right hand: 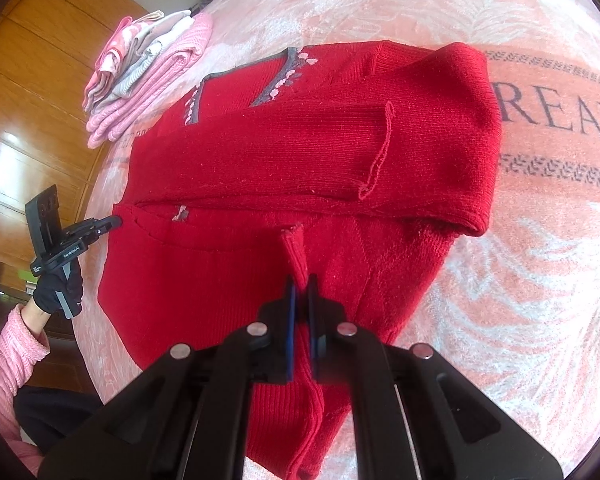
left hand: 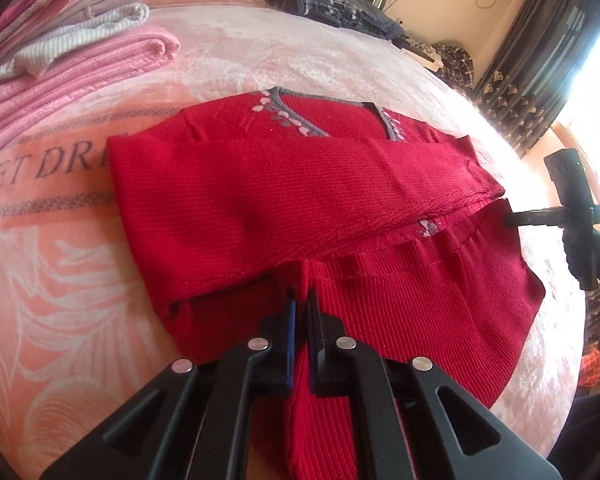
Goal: Fold small clothes
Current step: 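Lift the hem with both tools and fold it over the collar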
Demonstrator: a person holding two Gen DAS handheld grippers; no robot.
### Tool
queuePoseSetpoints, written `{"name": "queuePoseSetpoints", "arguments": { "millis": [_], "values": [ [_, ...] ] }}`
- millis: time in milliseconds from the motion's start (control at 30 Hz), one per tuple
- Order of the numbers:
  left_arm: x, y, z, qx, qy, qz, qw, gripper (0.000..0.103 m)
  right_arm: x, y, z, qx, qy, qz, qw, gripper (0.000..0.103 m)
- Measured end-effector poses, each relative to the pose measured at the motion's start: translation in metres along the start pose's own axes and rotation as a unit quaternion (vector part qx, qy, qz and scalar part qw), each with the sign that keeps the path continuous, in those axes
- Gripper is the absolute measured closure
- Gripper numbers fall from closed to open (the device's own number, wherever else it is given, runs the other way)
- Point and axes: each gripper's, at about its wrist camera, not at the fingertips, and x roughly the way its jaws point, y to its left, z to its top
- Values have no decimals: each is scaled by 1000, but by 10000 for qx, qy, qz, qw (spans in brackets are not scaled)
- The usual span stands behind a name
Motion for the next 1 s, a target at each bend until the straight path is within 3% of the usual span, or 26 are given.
{"name": "queuePoseSetpoints", "arguments": {
  "millis": [133,233,267,300,367,433,467,533,567,867,1000],
  "values": [
    [12,2,-1,-77,195,101,9997,98,7,-3,-1,48,74,-76,9999,99],
    [17,6,1,-178,302,212,9992,90,15,0,0,56,192,-176,9996,93],
    [17,7,2,-207,343,332,9986,72,17,1,0,44,212,-184,9996,90],
    [19,8,2,-219,385,461,9980,64,19,2,1,38,216,-168,9996,87],
    [19,9,2,-258,374,448,9980,65,22,4,0,43,227,-179,9996,79],
    [19,10,1,-278,351,415,9981,70,24,8,1,-28,222,-214,9995,78],
    [19,9,1,-266,334,356,9985,84,25,10,1,-74,225,-283,9993,83],
    [18,9,0,-286,322,271,9987,95,24,11,1,-83,228,-340,9991,98],
    [16,8,0,-284,291,269,9988,99,22,9,1,-22,193,-274,9994,99],
    [-38,4,10,-593,-787,-400,9943,100,-31,19,1,-67,-370,305,9988,100],
    [-57,1,25,-587,-1199,-317,9905,100,-57,19,13,-38,-734,352,9967,100]
  ]
}}
